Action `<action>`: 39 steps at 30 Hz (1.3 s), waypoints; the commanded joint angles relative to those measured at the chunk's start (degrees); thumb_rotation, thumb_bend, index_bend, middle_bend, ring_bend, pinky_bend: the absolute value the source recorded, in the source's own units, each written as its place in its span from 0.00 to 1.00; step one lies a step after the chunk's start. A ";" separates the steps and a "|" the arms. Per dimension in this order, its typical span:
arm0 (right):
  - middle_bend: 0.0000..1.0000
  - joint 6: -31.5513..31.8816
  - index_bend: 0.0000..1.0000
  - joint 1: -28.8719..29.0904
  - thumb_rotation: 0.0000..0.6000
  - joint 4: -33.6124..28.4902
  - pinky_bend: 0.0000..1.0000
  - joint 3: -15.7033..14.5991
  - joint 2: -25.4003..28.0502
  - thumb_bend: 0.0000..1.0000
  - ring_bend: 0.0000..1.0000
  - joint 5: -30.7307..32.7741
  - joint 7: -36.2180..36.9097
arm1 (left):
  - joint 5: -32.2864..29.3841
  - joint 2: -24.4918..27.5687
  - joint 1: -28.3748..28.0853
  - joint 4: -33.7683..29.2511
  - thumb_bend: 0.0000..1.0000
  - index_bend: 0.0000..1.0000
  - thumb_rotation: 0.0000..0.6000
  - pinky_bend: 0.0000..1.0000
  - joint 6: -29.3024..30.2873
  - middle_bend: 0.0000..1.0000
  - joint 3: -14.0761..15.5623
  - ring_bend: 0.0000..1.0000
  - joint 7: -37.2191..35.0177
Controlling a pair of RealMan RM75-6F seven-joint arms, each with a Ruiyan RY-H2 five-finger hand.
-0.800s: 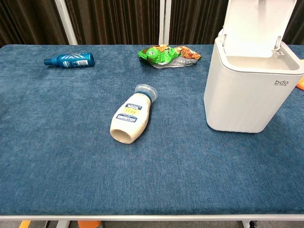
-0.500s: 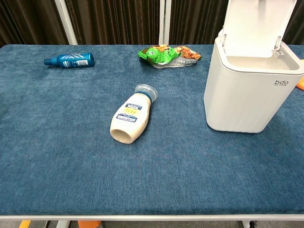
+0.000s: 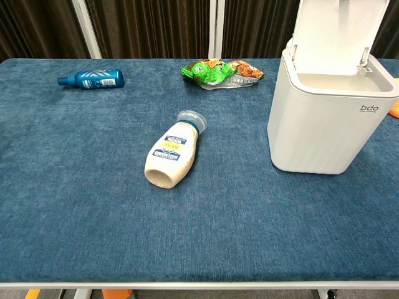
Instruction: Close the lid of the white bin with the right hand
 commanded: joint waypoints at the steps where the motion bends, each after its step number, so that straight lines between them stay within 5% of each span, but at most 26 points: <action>1: 0.00 -0.68 0.00 2.37 1.00 -2.81 0.00 1.44 2.32 1.00 0.00 -1.49 1.37 | 0.12 -0.33 -0.09 0.35 0.00 0.24 1.00 0.18 -0.13 0.21 0.07 0.11 -0.23; 8: 0.00 -6.42 0.00 9.45 1.00 -15.99 0.00 6.15 12.02 1.00 0.00 -1.76 1.83 | 0.63 -0.38 -0.35 0.35 0.00 0.24 1.00 0.18 -0.10 0.21 0.11 0.11 -0.24; 18: 0.00 -22.49 0.00 20.91 1.00 -33.28 0.00 15.12 27.99 1.00 0.00 10.27 3.14 | 0.35 -0.24 -0.22 0.32 0.00 0.24 1.00 0.18 -0.45 0.21 0.40 0.11 -0.95; 27: 0.00 -37.94 0.00 30.59 1.00 -35.10 0.00 17.76 31.06 1.00 0.00 27.22 -1.63 | 0.57 0.20 -0.43 0.21 0.00 0.24 1.00 0.18 -0.77 0.21 0.54 0.11 -2.51; 39: 0.00 -49.01 0.00 36.49 1.00 -31.78 0.00 17.60 29.89 1.00 0.00 34.60 0.95 | 0.23 0.21 -0.40 0.44 0.00 0.24 1.00 0.18 -1.04 0.21 0.61 0.11 -2.94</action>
